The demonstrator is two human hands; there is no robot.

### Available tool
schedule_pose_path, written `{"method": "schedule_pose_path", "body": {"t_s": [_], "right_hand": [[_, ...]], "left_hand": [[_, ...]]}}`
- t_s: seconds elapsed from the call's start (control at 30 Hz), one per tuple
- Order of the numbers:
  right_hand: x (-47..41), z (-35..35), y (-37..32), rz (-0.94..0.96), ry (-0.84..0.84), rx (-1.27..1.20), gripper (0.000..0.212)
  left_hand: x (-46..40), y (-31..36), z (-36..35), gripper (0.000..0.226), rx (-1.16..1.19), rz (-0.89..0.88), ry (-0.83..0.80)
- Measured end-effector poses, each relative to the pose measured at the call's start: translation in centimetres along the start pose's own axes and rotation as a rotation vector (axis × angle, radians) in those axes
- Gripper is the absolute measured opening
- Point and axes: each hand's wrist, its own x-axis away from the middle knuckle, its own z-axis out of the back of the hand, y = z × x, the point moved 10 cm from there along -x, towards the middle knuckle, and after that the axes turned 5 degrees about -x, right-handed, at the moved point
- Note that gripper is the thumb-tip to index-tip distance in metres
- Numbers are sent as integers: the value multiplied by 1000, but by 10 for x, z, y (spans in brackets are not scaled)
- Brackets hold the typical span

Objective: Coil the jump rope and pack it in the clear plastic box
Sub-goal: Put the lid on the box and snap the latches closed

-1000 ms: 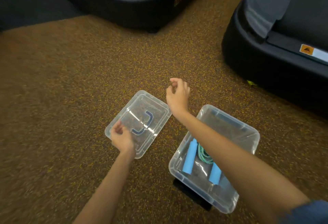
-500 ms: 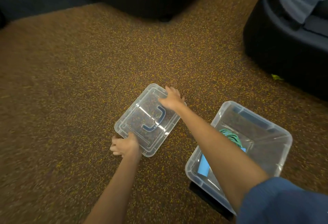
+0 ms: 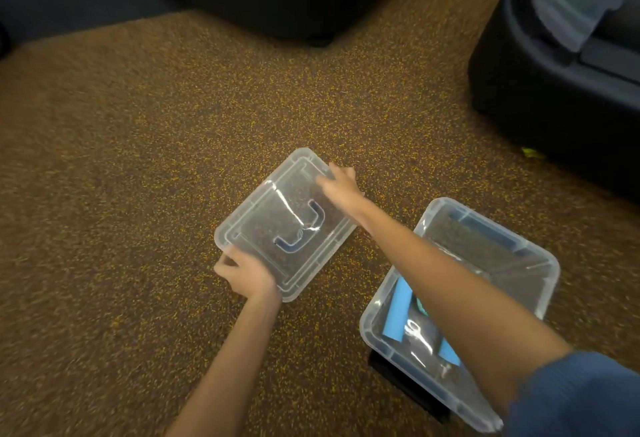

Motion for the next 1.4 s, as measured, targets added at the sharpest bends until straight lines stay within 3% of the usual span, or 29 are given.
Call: {"method": "schedule_pose_path", "body": {"t_s": [0.07,0.13,0.37,0.53,0.67,0.8,0.97,1.23,1.4], "right_hand": [[5,10,-10,7,24,-148,51],[12,19,-18,11,28,-248,55],[26,62,-25,50,64,-541,107],[105,104,-47,70,74,-681,74],[125,127,-34,16,-19,-867,84],[151,144,-32,81,-152,-773,67],[169,179,-12,85,-72,-829,47],[194,219,25,79,27,-747,35],[197,238,57,79,138,-640,33]], "left_hand": [[8,10,1,39,94,-18,-15],[18,20,-1,38,195,-26,-50],[71,51,1,54,396,-48,-135],[109,51,9,57,508,-11,-201],[142,46,22,18,519,-57,-216],[175,40,30,27,383,-220,-290],[206,29,24,49,231,-344,-418],[238,-16,7,61,160,-206,-595],[239,-41,7,57,53,-159,-540]]}}
